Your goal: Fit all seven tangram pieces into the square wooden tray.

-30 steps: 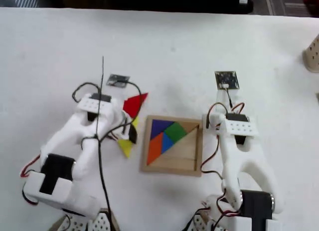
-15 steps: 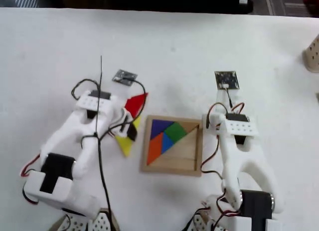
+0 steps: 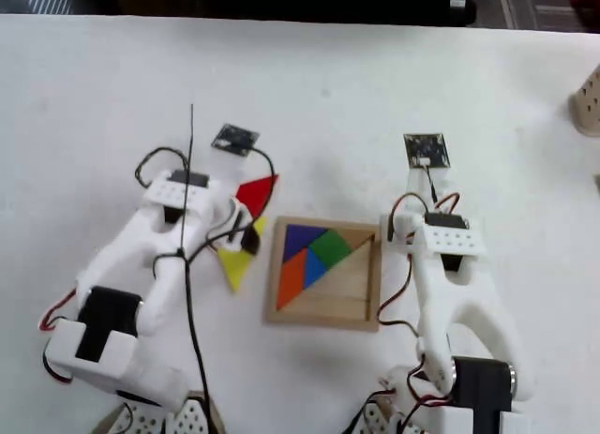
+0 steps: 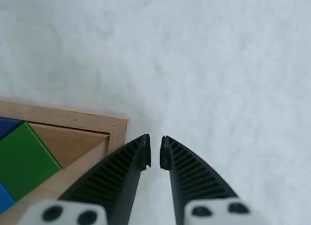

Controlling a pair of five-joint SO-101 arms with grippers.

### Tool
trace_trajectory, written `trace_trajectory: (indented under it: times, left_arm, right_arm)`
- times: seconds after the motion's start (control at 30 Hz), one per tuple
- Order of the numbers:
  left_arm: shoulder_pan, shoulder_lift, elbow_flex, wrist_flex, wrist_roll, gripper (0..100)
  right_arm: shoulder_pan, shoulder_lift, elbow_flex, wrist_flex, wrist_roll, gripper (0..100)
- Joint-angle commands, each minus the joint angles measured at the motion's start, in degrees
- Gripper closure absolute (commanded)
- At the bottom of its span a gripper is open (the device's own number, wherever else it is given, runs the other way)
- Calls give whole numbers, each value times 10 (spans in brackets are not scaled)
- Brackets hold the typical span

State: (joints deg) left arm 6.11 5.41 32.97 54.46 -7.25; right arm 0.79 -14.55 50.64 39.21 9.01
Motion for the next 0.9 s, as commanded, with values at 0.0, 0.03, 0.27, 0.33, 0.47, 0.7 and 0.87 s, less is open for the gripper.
trace_trajectory:
  times: [0.0, 0.03, 0.27, 0.33, 0.47, 0.7, 0.87]
  left_arm:
    - [-1, -1, -2, 22, -6, 694]
    - [5, -2, 6, 24, -6, 694]
    - [15, -7, 18, 24, -6, 694]
    - [16, -7, 18, 24, -7, 695]
    - [16, -7, 19, 25, -7, 705]
    - [17, -7, 18, 24, -37, 922]
    - [17, -7, 18, 25, -51, 914]
  right_arm:
    - [-7, -1, -16, -9, 11, 954]
    - [-7, -1, -16, -9, 11, 954]
    - [-7, -1, -16, -9, 11, 954]
    - [-7, -1, -16, -9, 11, 954]
    - [-7, -1, -16, -9, 11, 954]
    - [-7, -1, -16, -9, 11, 954]
    - [-7, -1, -16, -9, 11, 954]
